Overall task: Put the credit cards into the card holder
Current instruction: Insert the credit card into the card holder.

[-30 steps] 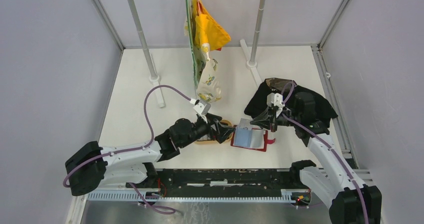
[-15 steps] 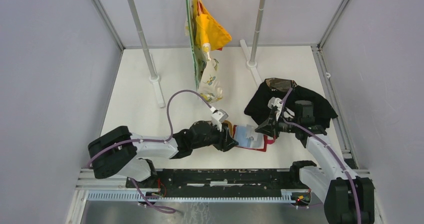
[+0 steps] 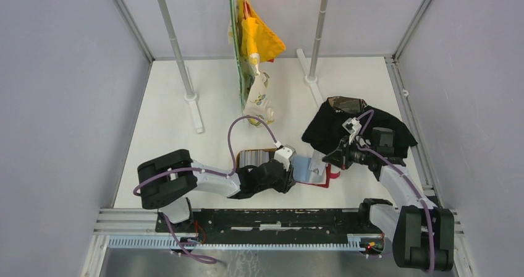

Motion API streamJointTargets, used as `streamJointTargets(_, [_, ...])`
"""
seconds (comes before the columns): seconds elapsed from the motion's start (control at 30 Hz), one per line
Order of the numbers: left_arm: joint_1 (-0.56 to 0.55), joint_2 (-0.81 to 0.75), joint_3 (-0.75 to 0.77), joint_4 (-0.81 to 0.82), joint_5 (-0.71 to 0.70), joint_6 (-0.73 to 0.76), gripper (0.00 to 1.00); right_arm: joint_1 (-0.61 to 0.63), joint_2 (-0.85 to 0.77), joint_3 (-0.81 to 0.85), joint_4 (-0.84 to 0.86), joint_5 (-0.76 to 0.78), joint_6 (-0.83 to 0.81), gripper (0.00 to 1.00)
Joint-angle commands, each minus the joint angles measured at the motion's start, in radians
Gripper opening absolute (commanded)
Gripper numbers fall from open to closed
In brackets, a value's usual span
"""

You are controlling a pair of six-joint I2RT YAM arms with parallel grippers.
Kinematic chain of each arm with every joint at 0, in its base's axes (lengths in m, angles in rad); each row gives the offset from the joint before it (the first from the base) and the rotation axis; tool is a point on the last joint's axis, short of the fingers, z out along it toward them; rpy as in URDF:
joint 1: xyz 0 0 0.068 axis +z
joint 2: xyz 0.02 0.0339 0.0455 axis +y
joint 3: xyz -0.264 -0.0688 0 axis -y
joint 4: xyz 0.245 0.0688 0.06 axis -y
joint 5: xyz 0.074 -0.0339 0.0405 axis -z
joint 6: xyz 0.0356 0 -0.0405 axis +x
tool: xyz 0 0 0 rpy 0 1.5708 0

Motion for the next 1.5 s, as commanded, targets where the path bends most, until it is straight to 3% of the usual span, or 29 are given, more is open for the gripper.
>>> streamJointTargets(0.0, [0.000, 0.005, 0.038, -0.043, -0.150, 0.012, 0.36, -0.016, -0.001, -0.045, 0.100, -0.026, 0.168, 0.00])
streamJointTargets(0.17, [0.000, -0.008, 0.044, -0.125, -0.248, 0.004, 0.33, -0.017, 0.031, -0.072, 0.119, -0.029, 0.233, 0.00])
streamJointTargets(0.47, [0.001, -0.008, 0.081, -0.203, -0.317, 0.029, 0.35, -0.029, 0.082, -0.062, 0.056, 0.101, 0.236, 0.00])
streamJointTargets(0.7, [0.009, -0.079, 0.032, -0.072, -0.206, 0.055, 0.60, -0.048, 0.058, -0.098, 0.102, 0.064, 0.332, 0.00])
streamJointTargets(0.87, [0.041, -0.060, 0.036, -0.005, -0.129, 0.024, 0.65, -0.053, 0.030, -0.149, 0.170, 0.060, 0.423, 0.00])
streamJointTargets(1.23, [0.084, 0.023, 0.071, -0.046, -0.137, -0.070, 0.64, -0.060, 0.040, -0.227, 0.316, 0.085, 0.547, 0.00])
streamJointTargets(1.47, [0.084, 0.084, 0.102, -0.098, -0.144, -0.079, 0.48, -0.072, 0.041, -0.239, 0.350, 0.078, 0.593, 0.00])
